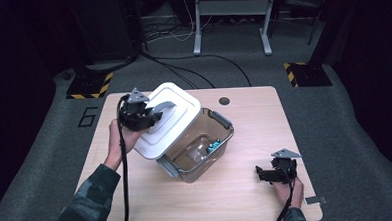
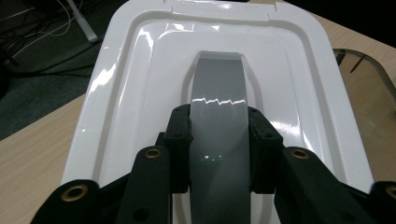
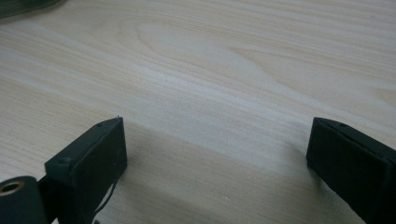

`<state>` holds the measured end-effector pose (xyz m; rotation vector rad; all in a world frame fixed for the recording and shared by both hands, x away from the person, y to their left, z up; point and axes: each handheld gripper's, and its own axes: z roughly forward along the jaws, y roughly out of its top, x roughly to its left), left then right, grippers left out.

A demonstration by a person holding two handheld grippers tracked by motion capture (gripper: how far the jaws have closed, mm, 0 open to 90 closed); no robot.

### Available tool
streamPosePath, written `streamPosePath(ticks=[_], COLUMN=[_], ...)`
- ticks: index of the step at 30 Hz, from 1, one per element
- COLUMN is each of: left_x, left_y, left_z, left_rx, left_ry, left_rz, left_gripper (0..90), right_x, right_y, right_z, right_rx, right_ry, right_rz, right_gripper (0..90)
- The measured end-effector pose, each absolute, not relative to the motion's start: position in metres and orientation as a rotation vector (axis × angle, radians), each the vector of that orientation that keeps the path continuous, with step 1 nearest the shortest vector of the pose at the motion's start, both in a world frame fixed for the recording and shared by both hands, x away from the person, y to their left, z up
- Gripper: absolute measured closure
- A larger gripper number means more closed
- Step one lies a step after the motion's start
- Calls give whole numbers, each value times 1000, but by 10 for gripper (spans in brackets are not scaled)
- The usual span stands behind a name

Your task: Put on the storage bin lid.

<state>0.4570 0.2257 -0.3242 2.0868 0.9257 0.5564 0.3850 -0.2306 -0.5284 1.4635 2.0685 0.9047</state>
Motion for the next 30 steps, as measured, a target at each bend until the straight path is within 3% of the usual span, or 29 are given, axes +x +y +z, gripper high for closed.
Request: streamPosePath(ticks=[30], left_x=[468], left_y=[172], left_z=[-339], left_rx=[2156], left_ry=[850], left_rz=[467], left_gripper=[669], right_x=[385], right_y=[-231], right_z=[-528], right_rx=[1465], right_ry=[2063], right_rz=[904], right_gripper=[59])
